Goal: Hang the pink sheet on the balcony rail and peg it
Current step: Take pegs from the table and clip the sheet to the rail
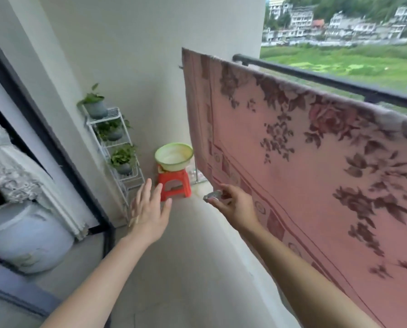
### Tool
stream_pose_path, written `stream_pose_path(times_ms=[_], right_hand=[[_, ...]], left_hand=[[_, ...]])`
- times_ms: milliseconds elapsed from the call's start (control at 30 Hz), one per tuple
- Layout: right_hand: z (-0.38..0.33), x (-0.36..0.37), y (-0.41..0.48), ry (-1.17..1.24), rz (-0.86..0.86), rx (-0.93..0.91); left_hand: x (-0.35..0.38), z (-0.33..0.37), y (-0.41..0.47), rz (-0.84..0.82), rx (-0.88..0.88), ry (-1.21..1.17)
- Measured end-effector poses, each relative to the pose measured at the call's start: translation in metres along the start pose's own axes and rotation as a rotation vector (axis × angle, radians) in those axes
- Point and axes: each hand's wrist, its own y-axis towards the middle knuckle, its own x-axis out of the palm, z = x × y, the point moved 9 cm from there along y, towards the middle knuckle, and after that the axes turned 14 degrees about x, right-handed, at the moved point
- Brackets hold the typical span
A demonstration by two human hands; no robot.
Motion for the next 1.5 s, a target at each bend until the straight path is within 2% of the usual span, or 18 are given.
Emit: stream_pose_path(times_ms=[267,433,667,767,933,1033,1200,1500], right_hand=[[-0.066,0.118,0.184,0.117,-0.044,0.067],[-0.098,0.189,0.288,0.096,-0.016,0.077],[-0.13,0.221,0.407,0.133,0.105,0.122],[-0.126,0.232,0.461,0.167,0.135,0.159],[-0.1,0.269,0.567,0.245,0.079,0.2],[-0.085,0.282,0.643,0.237,0.121,0.202],[-0.076,0.303,0.768,0.235,0.088,0.257],[-0.052,0.354,0.914,0.132,0.047,0.365]], left_hand=[[-0.004,-0.141,0.153,0.044,-0.079,0.019],[0.012,-0.227,0.267,0.047,-0.057,-0.049],[0.025,-0.285,0.42,0.043,0.058,-0.153],[0.047,-0.302,0.478,0.013,0.096,-0.154],[0.109,-0.334,0.578,-0.069,0.112,-0.135],[0.145,-0.353,0.644,-0.137,0.097,-0.082],[0.186,-0.384,0.751,-0.25,0.093,-0.06],[0.265,-0.441,0.897,-0.361,-0.015,-0.285]])
